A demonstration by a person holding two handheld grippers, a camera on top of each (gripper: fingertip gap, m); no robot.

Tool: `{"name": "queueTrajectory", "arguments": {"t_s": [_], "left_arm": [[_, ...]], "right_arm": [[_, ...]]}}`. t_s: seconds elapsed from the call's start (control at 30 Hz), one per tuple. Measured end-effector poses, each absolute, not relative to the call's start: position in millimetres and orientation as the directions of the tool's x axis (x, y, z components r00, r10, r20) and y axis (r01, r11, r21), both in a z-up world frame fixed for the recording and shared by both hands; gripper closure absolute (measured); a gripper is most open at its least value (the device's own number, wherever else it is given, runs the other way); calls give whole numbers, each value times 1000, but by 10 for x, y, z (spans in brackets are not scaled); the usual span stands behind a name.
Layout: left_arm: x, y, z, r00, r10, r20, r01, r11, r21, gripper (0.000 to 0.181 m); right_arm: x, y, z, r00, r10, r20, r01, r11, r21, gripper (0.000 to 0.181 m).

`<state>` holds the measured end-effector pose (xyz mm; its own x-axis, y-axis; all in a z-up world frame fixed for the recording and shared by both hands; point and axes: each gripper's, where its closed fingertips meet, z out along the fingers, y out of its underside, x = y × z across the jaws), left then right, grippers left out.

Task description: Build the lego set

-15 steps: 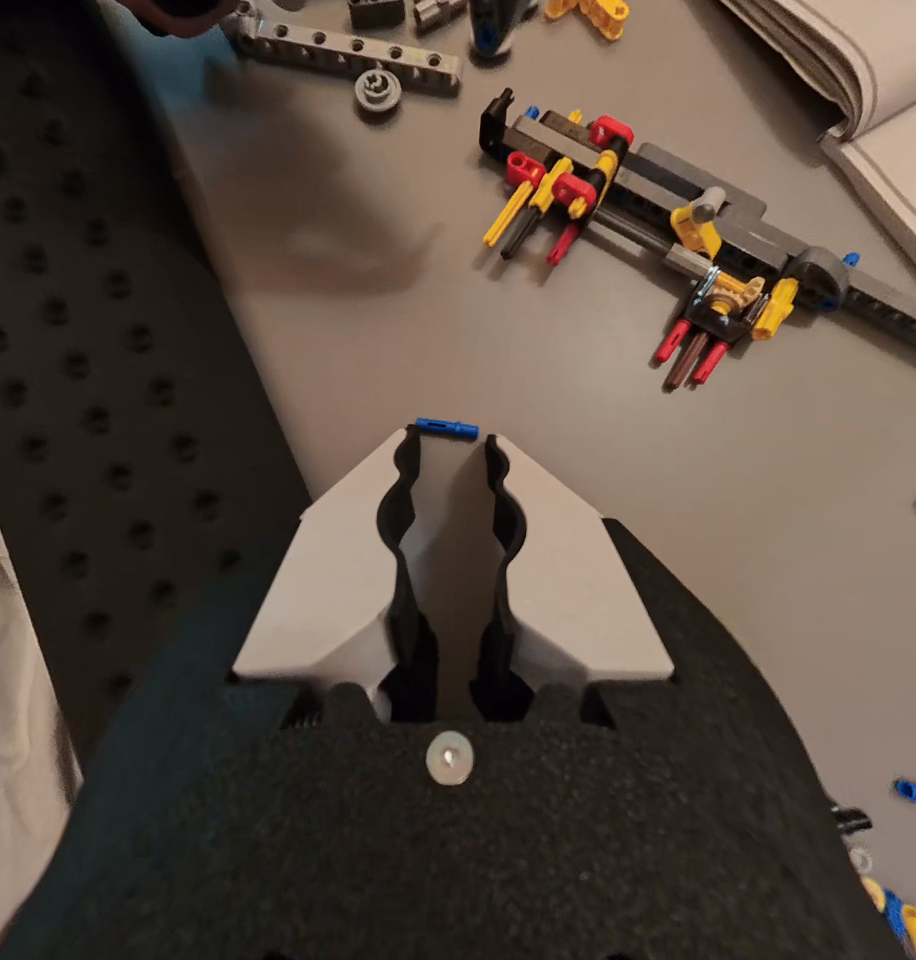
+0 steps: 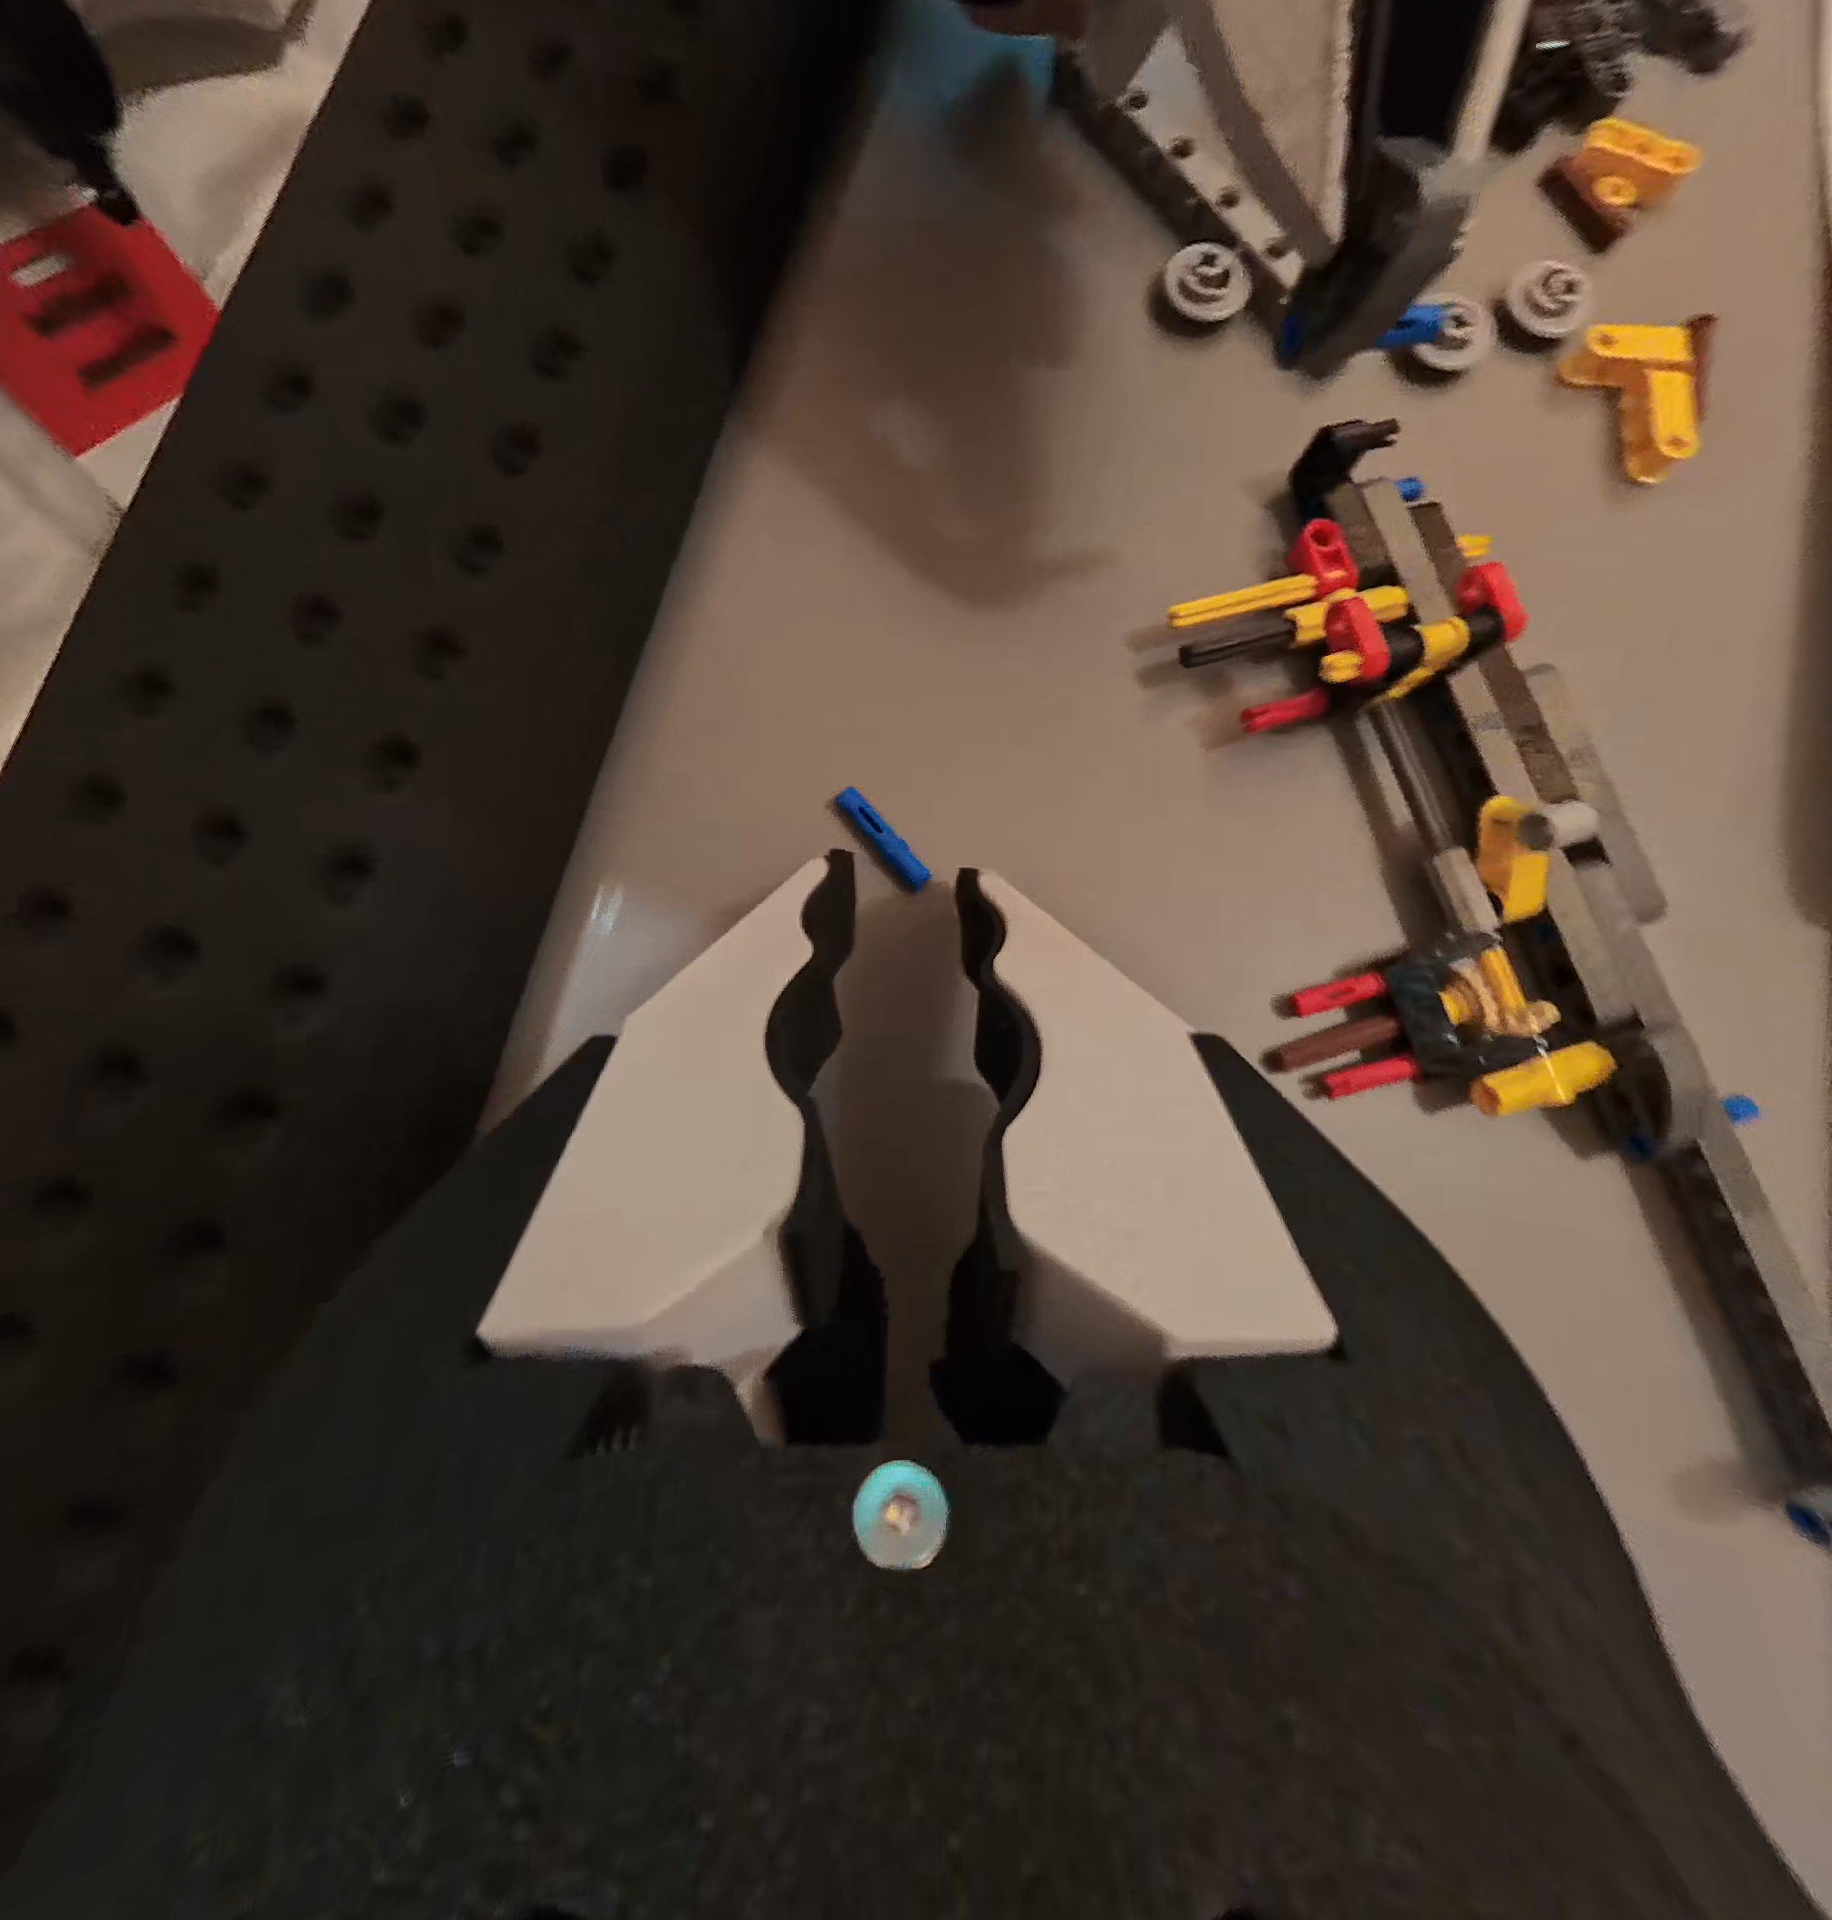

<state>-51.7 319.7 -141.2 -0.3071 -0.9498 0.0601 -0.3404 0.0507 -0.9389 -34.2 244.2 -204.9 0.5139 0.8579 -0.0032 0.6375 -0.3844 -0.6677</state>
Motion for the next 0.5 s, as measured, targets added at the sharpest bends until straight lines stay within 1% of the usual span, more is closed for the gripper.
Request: {"name": "queueTrajectory", "arguments": {"t_s": [0.07, 0.17, 0.23, 0.3, 0.4, 0.43, 0.47, 0.5], "left_arm": [[-516, 3185, -1413, -313, -948, 58, -340, 55, -939, 174], [-511, 3185, -1433, -315, -948, 50, -346, 65, -936, 174], [-507, 3187, -1437, -316, -947, 52, -347, 65, -935, 174], [-504, 3197, -1433, -315, -948, 56, -347, 59, -936, 174], [-505, 3216, -1414, -309, -949, 63, -339, 48, -939, 174], [-505, 3226, -1401, -305, -950, 63, -334, 44, -942, 174], [-507, 3237, -1387, -300, -952, 64, -327, 40, -944, 174], [-509, 3249, -1371, -296, -953, 66, -320, 34, -947, 174]], "right_arm": [[-354, 2440, -2101, 471, 882, -14, 667, -366, -649, 165], [-400, 2454, -2109, 437, 899, -23, 671, -343, -657, 168], [-415, 2457, -2111, 426, 905, -8, 682, -327, -654, 176], [-432, 2442, -2112, 419, 908, 4, 695, -317, -646, 177], [-389, 2441, -2075, 429, 903, 18, 725, -333, -603, 178], [-329, 2457, -2036, 432, 901, 39, 752, -337, -567, 178], [-230, 2472, -1988, 431, 900, 63, 791, -343, -507, 178], [-78, 2496, -1939, 429, 899, 92, 835, -356, -419, 178]]}}
